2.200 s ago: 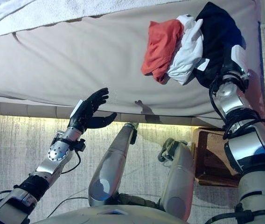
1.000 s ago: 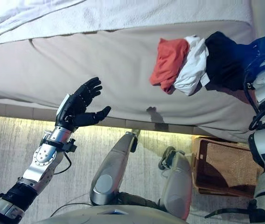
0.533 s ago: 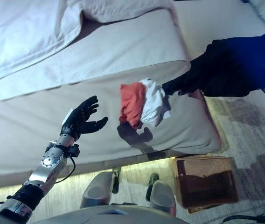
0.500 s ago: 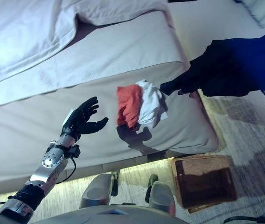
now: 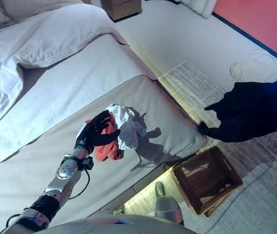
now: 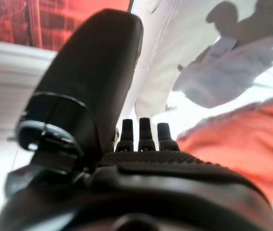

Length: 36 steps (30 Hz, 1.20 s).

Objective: Pick up the clothes from the bed and place them into the basket

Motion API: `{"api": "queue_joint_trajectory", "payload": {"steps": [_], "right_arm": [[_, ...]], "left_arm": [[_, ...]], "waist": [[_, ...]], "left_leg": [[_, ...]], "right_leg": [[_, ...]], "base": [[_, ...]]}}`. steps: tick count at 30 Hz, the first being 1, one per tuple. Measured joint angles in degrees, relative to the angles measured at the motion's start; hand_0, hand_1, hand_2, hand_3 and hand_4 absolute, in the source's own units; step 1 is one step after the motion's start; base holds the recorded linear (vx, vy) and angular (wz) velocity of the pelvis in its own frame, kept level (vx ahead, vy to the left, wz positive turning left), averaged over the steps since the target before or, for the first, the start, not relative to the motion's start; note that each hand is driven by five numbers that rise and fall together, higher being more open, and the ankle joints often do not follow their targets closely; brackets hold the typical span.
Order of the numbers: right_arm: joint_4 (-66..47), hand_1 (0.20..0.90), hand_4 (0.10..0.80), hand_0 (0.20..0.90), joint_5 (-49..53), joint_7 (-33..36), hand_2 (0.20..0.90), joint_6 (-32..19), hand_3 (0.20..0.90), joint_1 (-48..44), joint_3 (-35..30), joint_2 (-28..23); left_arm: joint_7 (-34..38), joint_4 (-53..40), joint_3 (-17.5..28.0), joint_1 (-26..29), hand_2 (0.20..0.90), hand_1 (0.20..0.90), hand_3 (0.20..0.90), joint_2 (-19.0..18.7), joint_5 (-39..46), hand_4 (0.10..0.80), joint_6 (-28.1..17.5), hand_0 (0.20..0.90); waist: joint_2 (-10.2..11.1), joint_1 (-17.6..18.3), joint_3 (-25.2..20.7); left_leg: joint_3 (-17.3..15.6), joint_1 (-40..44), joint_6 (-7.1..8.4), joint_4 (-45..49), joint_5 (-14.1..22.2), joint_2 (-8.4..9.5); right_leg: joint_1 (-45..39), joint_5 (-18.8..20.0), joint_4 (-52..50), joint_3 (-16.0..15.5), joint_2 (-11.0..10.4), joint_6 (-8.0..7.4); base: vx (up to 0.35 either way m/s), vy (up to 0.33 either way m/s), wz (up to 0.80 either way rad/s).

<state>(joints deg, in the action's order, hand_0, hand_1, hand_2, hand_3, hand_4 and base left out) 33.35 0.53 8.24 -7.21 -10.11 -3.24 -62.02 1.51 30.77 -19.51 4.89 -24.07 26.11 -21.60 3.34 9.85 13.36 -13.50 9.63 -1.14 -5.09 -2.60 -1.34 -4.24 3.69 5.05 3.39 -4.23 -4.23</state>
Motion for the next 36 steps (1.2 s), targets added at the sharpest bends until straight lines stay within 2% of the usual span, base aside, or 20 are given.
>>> {"api": "queue_joint_trajectory", "payload": {"steps": [2,6,11,17,22,25,29,36], "right_arm": [[-1.79,0.3,0.1,0.3,0.0,0.0,0.3,-0.15,0.2,2.97,-1.55,0.05],[-4.61,0.3,0.1,0.3,0.01,-0.01,0.3,-0.28,0.2,6.53,-3.25,0.4],[-5.42,0.3,0.1,0.3,0.03,-0.26,0.3,-0.35,0.2,11.31,-4.24,1.08],[-5.34,0.3,0.1,0.3,0.03,-3.29,0.3,-0.28,0.2,14.15,-5.92,7.14],[-2.9,0.3,0.1,0.3,0.04,-5.4,0.3,0.08,0.2,14.39,-3.89,9.74],[-0.46,0.3,0.1,0.3,-0.06,-7.0,0.3,0.09,0.2,13.55,-0.12,9.87],[7.89,0.3,0.1,0.3,-1.47,-9.07,0.3,-0.3,0.2,9.53,4.23,12.09],[15.87,0.3,0.1,0.3,-1.76,-10.27,0.3,-0.61,0.2,6.32,6.53,14.78]], "left_arm": [[-0.01,0.25,0.04,-0.03,0.9,0.9,0.9,-0.05,-0.58,0.8,0.0,0.9],[0.04,1.88,0.01,0.14,0.9,0.9,0.9,0.22,-1.55,0.8,-0.05,0.9],[-0.17,2.43,0.01,-0.05,0.9,0.9,0.9,0.77,-2.68,0.8,-0.05,0.9],[-0.85,3.83,0.01,-0.14,0.9,0.9,0.9,1.21,-3.74,0.8,-0.05,0.9],[-0.89,4.31,0.01,-0.13,0.9,0.9,0.9,2.36,-3.79,0.8,-0.05,0.9],[-0.86,4.42,0.01,-0.04,0.9,0.9,0.9,2.42,-3.79,0.8,-0.03,0.9],[-1.14,5.95,-0.03,0.55,0.9,0.9,0.9,2.84,-3.82,0.8,-0.03,0.9],[-1.6,7.9,-0.41,1.01,0.9,0.9,0.9,2.87,-3.81,0.8,-0.06,0.9]], "waist": [[-0.21,0.73,-0.12],[-0.44,2.92,-0.42],[-0.32,4.62,-1.91],[-0.83,5.9,-4.21],[-1.34,6.13,-4.52],[-1.37,6.05,-4.54],[-1.63,5.65,-4.69],[-1.78,5.09,-4.71]], "left_leg": [[-1.14,0.15,1.22,0.01,0.85,-0.61],[-2.99,-0.1,2.37,-0.24,2.02,-1.23],[-4.71,-0.26,2.44,-0.3,2.55,-1.63],[-5.97,-0.5,2.43,-0.3,2.55,-1.73],[-6.13,-0.45,2.48,-0.29,2.51,-1.6],[-6.45,-0.45,2.49,-0.28,2.5,-1.63],[-7.05,-0.36,2.52,-0.26,2.48,-1.64],[-7.17,-0.3,2.53,-0.21,2.46,-1.64]], "right_leg": [[0.61,0.19,-0.01,1.07,0.75,-0.02],[1.82,0.85,-0.07,2.77,1.51,-0.41],[2.92,1.12,0.07,4.38,1.91,-0.7],[3.8,1.29,0.09,5.6,2.16,-0.99],[3.82,1.64,0.1,5.72,1.96,-0.68],[3.87,1.69,0.09,5.72,1.99,-0.63],[3.91,1.71,0.1,5.89,2.02,-0.63],[3.9,2.16,0.1,5.91,1.99,-1.01]], "base": [[-0.036,-0.006,-0.25],[-0.03,-0.014,-0.25],[-0.012,-0.014,-0.2],[-0.019,-0.003,-0.11],[-0.007,-0.001,0.0],[-0.012,-0.001,0.0],[0.004,-0.001,-0.02],[0.0,0.0,0.0]]}}
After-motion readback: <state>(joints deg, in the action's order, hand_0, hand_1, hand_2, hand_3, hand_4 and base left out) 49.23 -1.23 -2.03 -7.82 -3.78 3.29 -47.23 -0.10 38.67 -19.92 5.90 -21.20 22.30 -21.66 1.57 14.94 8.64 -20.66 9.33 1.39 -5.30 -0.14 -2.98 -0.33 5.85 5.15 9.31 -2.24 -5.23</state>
